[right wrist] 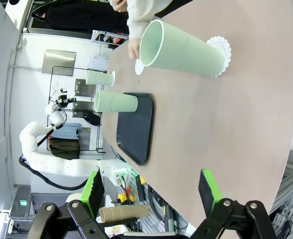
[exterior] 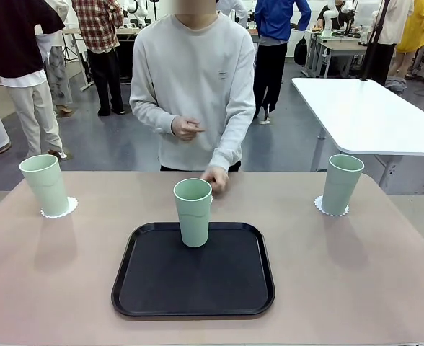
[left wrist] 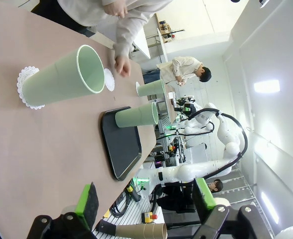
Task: Place coasters on the table and set cups on them.
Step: Take one Reusable plastic cup from the Flat Tray and place it on a coaster set by the human.
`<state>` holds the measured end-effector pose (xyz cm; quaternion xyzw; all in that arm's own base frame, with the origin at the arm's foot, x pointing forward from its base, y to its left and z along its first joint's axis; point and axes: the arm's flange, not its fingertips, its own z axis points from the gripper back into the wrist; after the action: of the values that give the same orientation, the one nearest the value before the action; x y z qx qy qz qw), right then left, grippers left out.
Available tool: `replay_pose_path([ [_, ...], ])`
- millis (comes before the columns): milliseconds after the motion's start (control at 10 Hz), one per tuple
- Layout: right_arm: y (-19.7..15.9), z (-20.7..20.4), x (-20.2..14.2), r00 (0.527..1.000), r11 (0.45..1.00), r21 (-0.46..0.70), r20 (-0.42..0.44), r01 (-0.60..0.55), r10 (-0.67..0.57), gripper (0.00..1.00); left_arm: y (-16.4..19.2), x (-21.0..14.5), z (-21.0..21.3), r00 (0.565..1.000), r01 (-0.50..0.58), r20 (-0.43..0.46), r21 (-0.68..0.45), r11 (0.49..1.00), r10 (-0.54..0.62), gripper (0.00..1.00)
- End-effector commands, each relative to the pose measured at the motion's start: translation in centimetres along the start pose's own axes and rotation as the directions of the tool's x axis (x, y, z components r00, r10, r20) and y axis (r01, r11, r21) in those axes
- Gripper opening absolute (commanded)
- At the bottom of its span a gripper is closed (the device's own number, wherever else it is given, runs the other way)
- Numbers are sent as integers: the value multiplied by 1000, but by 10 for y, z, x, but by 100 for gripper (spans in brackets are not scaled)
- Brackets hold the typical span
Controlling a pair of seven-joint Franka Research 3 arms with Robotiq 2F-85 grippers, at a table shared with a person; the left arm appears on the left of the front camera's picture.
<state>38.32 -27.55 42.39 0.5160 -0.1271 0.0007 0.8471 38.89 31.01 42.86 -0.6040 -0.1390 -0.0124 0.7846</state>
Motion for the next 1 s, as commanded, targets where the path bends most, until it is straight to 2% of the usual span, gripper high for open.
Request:
replay_pose_path([
  [0, -1, 3, 1, 1000, 1000, -8, -15, 4, -4, 100, -3, 1, 1, 1000, -5, 15, -3, 1000, 5, 100],
  [900, -1, 3, 1, 1000, 1000, -8, -15, 4, -4, 100, -3, 1, 1, 1000, -5, 15, -3, 1000, 5, 100],
])
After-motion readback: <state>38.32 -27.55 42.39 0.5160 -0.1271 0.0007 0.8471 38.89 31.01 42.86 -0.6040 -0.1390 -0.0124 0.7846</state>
